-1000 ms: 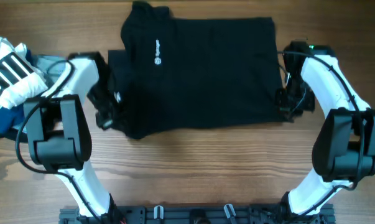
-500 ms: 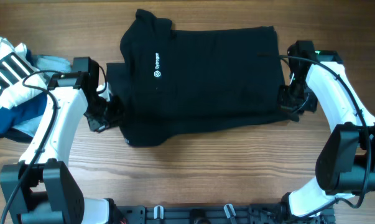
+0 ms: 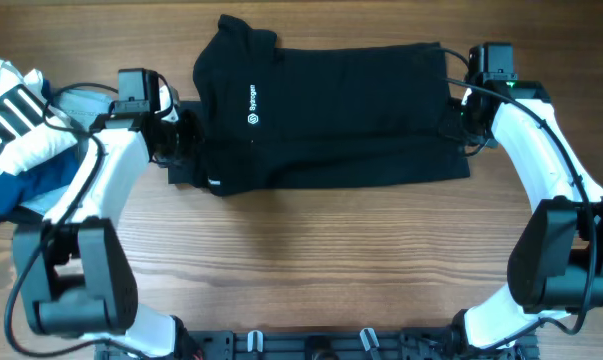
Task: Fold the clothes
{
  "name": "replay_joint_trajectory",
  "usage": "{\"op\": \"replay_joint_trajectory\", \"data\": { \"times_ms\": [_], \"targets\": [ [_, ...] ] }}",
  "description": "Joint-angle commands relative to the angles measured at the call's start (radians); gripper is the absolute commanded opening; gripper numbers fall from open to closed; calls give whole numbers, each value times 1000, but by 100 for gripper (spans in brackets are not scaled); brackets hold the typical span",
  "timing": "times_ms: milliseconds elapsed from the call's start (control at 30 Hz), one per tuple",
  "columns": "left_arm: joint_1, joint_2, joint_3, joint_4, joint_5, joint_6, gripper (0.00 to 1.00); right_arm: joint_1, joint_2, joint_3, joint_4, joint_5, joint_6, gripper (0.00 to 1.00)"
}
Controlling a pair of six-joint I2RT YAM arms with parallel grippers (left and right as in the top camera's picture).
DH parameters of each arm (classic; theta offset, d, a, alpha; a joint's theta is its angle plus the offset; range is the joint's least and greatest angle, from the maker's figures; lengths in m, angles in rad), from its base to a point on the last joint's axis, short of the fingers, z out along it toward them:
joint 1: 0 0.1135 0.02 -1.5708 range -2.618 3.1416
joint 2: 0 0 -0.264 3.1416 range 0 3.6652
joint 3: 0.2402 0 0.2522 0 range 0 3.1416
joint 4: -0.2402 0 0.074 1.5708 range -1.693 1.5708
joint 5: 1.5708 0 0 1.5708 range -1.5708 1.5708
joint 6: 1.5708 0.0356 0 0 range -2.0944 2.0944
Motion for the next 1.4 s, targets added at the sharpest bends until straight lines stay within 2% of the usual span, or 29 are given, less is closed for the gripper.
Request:
{"op": "replay_joint_trajectory", "data": {
  "times_ms": [0,133,167,200,233,267,300,333,433,567,600,633,700,800,933,1000,1167,1200,1267,1367],
  "targets": [
    [3,57,1,27,-18,-16,4,-4,-17,0,8,-8,-3,4],
    [3,58,1,52,-33,-16,4,-4,-15,-1,40,-9,-4,6],
    [3,58,1,52,-37,-16,8,-4,-15,-1,48,-9,-4,11],
    [3,58,1,52,-37,-16,23,-4,-15,-1,54,-9,-4,30],
    [3,58,1,51,-37,-16,67,-4,-15,-1,55,-8,-3,38],
    [3,58,1,48,-37,-16,82,-4,-15,-1,54,-8,-3,41],
    [3,58,1,44,-37,-16,84,-4,-15,-1,53,-8,-3,54],
    [3,58,1,34,-37,-16,85,-4,-15,-2,52,-4,-3,58],
    [3,58,1,-21,-36,-16,84,-4,-15,-5,34,3,-3,63],
    [3,57,1,-102,48,-11,71,-4,-15,-35,14,3,-3,64],
    [3,56,1,-110,62,-11,70,-4,-15,-63,21,3,-3,64],
    [4,50,1,-107,48,-8,73,-4,-15,-90,28,3,-2,64],
    [9,26,3,-100,-1,-8,83,-4,-15,-143,45,2,-3,54],
    [13,-37,10,-99,-18,-9,84,-4,-15,-239,105,2,-2,38],
    [-3,-85,9,-174,78,-8,73,-4,-15,-351,195,2,1,38],
    [-27,-83,-3,-178,77,-8,72,-4,-15,-376,208,2,1,39],
    [-114,-83,-64,-121,-3,-9,68,-4,-15,-380,207,2,0,39],
    [-123,-82,-79,-117,-39,-10,64,-4,-15,-380,207,2,0,39],
    [-124,-81,-102,-121,-134,-43,63,-4,-15,-380,204,2,0,40],
    [-128,-79,-109,-102,-134,-42,58,-4,-15,-380,206,3,0,40]
  ]
}}
